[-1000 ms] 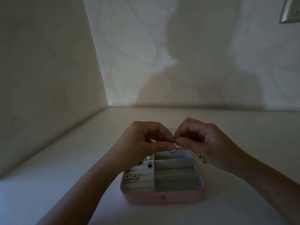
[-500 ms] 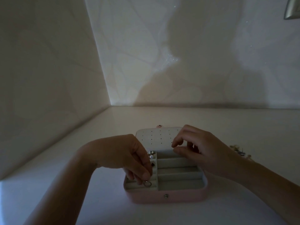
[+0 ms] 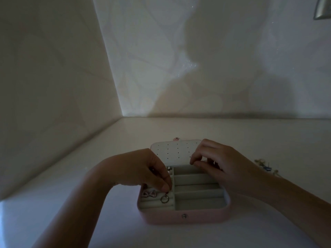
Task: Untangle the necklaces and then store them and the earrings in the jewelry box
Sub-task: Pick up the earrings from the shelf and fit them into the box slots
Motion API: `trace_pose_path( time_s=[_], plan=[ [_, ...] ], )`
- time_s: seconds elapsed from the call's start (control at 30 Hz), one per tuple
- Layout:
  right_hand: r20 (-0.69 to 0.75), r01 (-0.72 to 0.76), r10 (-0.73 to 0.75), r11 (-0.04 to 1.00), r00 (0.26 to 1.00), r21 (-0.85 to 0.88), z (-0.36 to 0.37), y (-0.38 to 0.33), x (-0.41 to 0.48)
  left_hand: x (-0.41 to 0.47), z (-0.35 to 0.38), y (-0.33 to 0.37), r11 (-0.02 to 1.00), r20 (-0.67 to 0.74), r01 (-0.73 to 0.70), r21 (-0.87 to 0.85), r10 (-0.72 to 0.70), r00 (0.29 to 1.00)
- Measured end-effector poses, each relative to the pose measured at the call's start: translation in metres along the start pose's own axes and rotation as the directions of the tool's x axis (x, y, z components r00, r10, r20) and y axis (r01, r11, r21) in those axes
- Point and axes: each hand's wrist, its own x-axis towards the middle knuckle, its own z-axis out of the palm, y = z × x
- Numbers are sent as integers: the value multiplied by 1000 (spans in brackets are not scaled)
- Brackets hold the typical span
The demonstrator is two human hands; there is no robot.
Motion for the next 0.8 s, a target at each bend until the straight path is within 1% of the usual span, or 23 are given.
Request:
trace_pose_path(
  time_s=[0.57, 0.8],
  plan=[
    [46, 1, 2, 998, 999, -67, 1, 1, 0, 8, 3, -1, 1000, -37, 0, 29, 1, 999],
    [51, 1, 2, 998, 999, -58, -1, -2, -1, 8, 6, 2, 998, -70, 23, 51, -19, 997]
  ],
)
